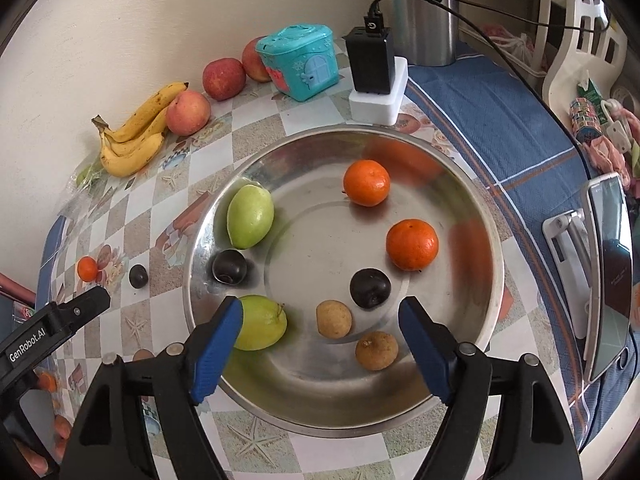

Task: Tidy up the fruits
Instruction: 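Lift both open tools out of the bowl toward the orange and plum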

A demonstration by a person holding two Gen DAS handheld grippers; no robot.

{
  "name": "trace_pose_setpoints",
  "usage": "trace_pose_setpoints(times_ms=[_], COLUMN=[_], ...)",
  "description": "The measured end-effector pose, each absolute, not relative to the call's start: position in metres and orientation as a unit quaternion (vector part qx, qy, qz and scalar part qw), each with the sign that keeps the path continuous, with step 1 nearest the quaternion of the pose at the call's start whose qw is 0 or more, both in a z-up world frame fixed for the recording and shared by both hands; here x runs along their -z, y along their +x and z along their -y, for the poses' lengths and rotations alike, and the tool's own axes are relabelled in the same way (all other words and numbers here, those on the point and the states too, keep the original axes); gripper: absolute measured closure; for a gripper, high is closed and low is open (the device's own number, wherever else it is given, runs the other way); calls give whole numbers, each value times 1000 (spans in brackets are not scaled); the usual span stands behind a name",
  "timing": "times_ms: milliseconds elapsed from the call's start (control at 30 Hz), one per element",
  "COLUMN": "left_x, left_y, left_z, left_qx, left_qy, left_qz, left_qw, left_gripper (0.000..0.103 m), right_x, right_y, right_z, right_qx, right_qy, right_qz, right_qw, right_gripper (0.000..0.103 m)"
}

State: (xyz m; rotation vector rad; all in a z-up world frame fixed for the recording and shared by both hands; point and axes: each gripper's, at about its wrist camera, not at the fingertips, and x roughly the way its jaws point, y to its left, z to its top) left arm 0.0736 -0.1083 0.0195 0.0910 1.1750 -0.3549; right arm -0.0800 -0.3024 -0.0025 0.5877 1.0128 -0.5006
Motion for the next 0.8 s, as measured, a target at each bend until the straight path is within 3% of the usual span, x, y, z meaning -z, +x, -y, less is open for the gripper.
trace_pose_setpoints(times_ms=[133,800], left_x=[-21,-26], left_y=[76,89], left_z=[105,92], left_qx=[165,189], left_qy=[43,63], left_qz=[-545,-515], left_qw=[821,833], left_gripper=[0,0], right_x=[2,-7], right_y=[-76,-57], right_z=[299,277], right_qx=[237,234], right_qy=[257,226], right_qz=[-475,-441], right_qw=[808,837], right_gripper=[9,9])
